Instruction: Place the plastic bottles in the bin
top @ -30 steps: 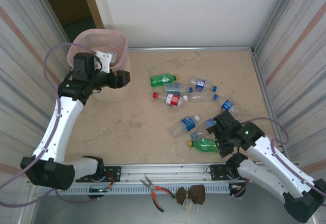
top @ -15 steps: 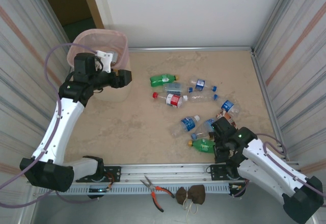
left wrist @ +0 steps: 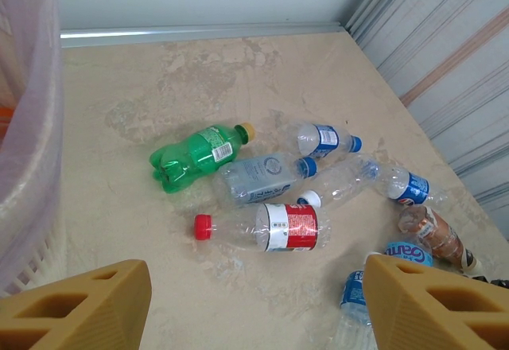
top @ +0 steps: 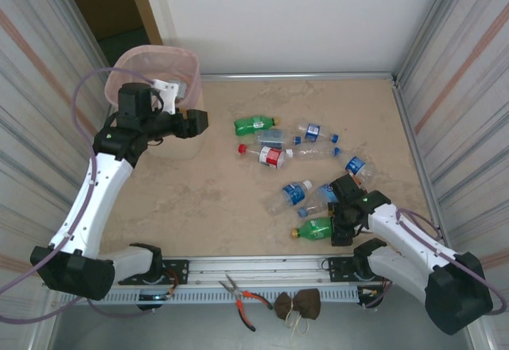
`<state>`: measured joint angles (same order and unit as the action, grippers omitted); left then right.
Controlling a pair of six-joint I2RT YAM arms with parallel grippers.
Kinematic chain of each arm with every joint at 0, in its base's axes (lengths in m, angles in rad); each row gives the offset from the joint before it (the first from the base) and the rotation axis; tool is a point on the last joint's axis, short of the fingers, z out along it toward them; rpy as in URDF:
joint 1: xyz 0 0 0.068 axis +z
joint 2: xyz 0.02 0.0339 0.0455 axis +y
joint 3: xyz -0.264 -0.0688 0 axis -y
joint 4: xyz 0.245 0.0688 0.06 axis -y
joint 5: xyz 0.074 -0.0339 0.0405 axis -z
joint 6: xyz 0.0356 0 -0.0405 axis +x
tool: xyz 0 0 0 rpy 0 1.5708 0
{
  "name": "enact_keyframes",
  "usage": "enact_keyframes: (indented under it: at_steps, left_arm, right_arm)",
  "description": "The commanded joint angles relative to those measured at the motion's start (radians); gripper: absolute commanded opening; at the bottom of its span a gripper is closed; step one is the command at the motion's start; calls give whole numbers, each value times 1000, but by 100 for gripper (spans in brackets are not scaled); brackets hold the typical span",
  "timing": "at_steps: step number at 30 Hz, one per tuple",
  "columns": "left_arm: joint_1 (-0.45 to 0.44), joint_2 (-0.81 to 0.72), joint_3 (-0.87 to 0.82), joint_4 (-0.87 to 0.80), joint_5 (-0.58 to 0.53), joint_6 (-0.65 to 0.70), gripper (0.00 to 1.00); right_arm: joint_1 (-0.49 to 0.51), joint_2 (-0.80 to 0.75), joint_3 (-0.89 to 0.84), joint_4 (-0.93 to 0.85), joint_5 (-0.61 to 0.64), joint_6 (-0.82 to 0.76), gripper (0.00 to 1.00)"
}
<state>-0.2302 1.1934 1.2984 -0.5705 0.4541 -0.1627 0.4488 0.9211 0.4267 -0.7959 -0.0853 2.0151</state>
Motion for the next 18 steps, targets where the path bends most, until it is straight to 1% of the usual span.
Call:
enact_keyframes:
  at_steps: [1,4,9,14,18]
  left_arm:
    - [-9,-14,29,17,8,-14,71]
    - [-17,-13,30,15,3,-16,71]
    - [-30,-8,35,16,-2,-20,71]
    - [-46,-1,48,20,-9,-24,71]
    - [-50,-2,54,36,12,-40,71]
  right_arm:
    - [-11,7,-14,9,-4,-28,73]
    - [-18,-10,-18,-2,-3,-35,66]
    - [-24,-87,-6,-76,38,-49,62]
    - [-27,-179,73,-217,124,-101,59]
    - [-31,-220,168,-291,196,-193,56]
